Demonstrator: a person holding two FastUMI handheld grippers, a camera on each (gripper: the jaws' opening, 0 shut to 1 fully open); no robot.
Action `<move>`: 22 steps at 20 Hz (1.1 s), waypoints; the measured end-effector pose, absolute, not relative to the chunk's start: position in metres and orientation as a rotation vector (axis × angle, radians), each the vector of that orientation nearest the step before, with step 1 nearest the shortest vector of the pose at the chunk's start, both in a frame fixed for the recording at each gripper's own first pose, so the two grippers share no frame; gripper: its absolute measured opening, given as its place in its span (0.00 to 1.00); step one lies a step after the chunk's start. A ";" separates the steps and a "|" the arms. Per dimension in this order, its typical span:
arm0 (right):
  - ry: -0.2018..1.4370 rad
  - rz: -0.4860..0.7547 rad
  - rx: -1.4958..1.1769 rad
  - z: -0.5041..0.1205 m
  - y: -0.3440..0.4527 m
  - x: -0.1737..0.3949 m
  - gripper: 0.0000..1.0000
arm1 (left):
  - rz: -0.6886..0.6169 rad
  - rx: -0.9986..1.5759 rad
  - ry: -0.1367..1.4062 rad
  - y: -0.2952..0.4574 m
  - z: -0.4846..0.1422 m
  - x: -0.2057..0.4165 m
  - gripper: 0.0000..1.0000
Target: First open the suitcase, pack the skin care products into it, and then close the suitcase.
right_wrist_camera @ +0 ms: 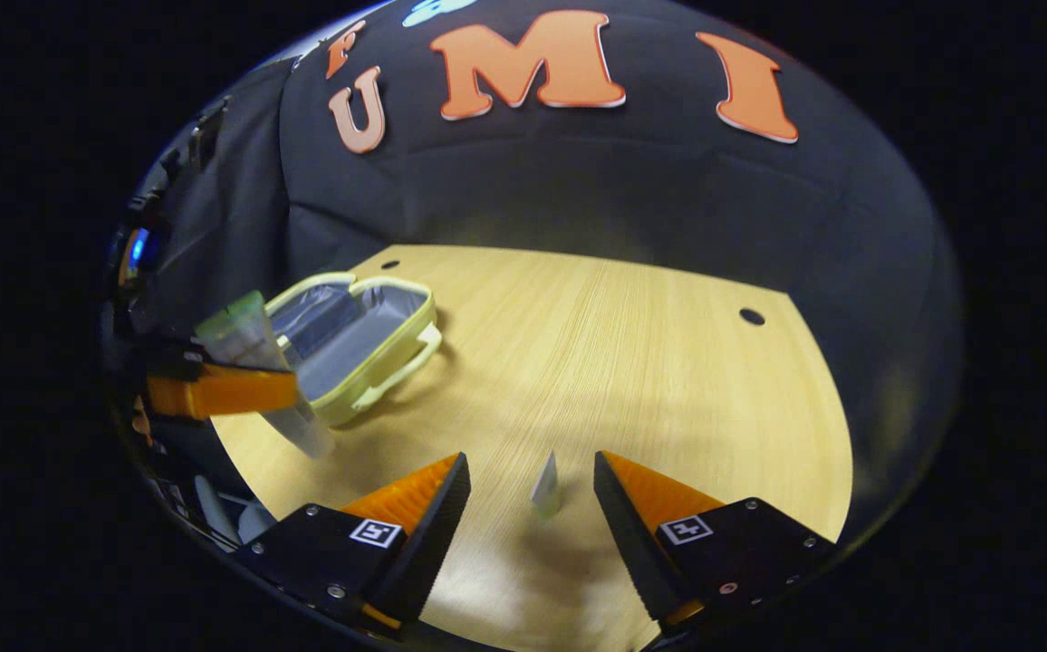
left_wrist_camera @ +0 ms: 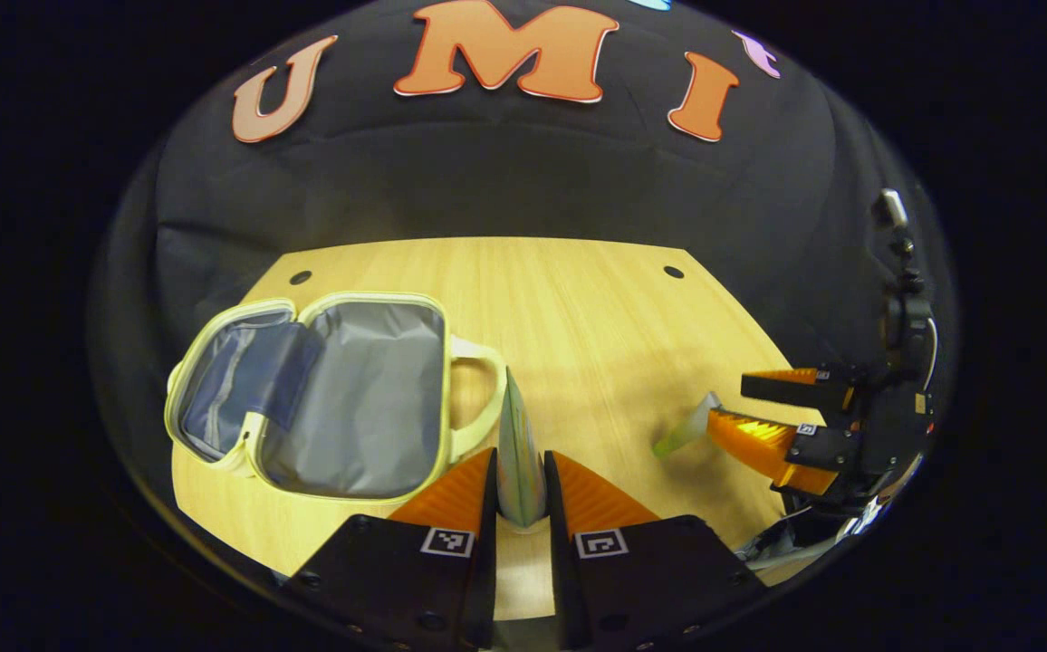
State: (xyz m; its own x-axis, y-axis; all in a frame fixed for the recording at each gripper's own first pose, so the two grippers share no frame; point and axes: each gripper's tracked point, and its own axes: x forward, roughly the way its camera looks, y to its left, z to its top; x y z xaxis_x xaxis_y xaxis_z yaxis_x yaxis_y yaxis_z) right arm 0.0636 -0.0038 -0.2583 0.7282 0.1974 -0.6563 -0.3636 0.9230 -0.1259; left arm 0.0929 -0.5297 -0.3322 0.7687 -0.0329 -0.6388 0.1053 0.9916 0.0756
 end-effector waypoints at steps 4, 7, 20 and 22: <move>0.810 0.309 -0.222 -0.303 -0.007 0.059 0.64 | -0.031 0.079 0.695 -0.505 -0.340 0.081 0.26; 0.847 0.284 -0.239 -0.320 -0.016 0.070 0.57 | -0.008 0.100 0.688 -0.488 -0.341 0.077 0.26; 0.840 0.355 -0.203 -0.249 0.062 0.047 0.26 | -0.164 0.198 0.760 -0.446 -0.267 0.087 0.26; 0.849 0.376 -0.180 -0.243 0.083 0.041 0.31 | -0.192 0.249 0.795 -0.430 -0.254 0.096 0.26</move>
